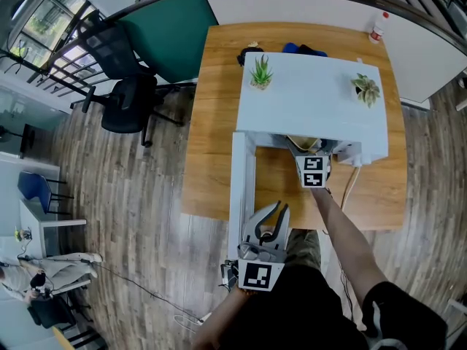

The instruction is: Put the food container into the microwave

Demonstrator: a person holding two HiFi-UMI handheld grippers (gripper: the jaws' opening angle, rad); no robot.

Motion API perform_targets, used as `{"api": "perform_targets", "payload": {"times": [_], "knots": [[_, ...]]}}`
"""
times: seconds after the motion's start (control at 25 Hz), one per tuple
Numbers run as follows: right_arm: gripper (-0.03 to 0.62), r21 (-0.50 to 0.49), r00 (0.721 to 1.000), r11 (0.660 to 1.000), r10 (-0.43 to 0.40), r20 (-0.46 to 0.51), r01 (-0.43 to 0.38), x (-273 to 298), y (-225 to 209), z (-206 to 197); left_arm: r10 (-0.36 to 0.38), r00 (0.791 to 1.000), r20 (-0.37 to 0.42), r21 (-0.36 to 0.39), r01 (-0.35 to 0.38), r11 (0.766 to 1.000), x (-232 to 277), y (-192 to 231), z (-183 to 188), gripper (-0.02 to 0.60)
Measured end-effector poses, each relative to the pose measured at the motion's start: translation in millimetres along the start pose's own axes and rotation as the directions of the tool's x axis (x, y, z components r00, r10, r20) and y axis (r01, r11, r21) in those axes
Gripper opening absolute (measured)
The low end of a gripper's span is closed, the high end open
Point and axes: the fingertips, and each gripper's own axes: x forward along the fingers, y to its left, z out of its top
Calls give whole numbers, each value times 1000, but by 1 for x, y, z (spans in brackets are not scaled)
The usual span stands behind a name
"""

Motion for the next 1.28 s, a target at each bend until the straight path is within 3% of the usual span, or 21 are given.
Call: {"api": "perform_targets", "payload": {"times": [1.28], "knots": [[545,-46,993,999,1,-120,-7,50,-4,-19,5,999,-33,10,-5,1000,7,3,-12,64]]}}
